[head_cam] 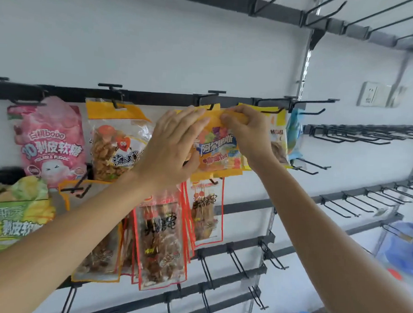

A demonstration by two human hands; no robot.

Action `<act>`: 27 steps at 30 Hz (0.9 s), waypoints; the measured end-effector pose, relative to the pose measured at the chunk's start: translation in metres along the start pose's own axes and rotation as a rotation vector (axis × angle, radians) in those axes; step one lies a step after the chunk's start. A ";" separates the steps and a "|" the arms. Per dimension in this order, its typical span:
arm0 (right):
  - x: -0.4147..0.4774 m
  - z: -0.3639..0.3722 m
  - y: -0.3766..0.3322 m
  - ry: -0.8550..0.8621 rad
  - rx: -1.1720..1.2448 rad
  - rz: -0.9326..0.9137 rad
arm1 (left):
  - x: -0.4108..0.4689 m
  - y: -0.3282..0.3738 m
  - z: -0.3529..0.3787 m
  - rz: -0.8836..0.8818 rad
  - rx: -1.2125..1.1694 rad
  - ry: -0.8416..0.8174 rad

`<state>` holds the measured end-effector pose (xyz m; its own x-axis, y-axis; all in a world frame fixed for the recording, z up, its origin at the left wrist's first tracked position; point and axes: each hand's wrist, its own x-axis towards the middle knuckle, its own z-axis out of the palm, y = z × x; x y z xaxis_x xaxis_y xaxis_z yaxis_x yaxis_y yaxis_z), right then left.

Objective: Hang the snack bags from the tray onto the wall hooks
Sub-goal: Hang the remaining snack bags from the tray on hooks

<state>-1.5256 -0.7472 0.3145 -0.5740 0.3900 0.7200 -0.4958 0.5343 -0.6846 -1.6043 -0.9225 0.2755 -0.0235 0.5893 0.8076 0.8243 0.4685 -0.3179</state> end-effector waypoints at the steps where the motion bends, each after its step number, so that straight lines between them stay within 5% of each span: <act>1: 0.008 0.000 0.002 -0.011 0.027 -0.001 | 0.005 -0.001 0.006 -0.043 0.029 0.004; 15: 0.056 0.007 0.042 -0.271 0.188 0.007 | 0.020 0.007 0.026 -0.170 0.226 -0.101; 19: 0.055 0.022 0.057 -0.091 0.058 -0.101 | 0.007 0.006 0.031 -0.215 0.214 -0.260; 22: 0.045 0.024 0.067 0.188 -0.226 -0.388 | 0.008 0.001 0.036 -0.237 0.179 -0.420; 25: 0.032 0.029 0.081 0.326 -0.547 -0.718 | 0.010 -0.001 0.044 -0.245 0.249 -0.379; 27: 0.025 0.031 0.086 0.336 -0.563 -0.746 | 0.013 -0.005 0.047 -0.249 0.258 -0.350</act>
<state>-1.6032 -0.7150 0.2702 0.0167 -0.0454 0.9988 -0.2230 0.9736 0.0480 -1.6357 -0.8857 0.2644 -0.4268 0.6033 0.6736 0.6037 0.7447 -0.2844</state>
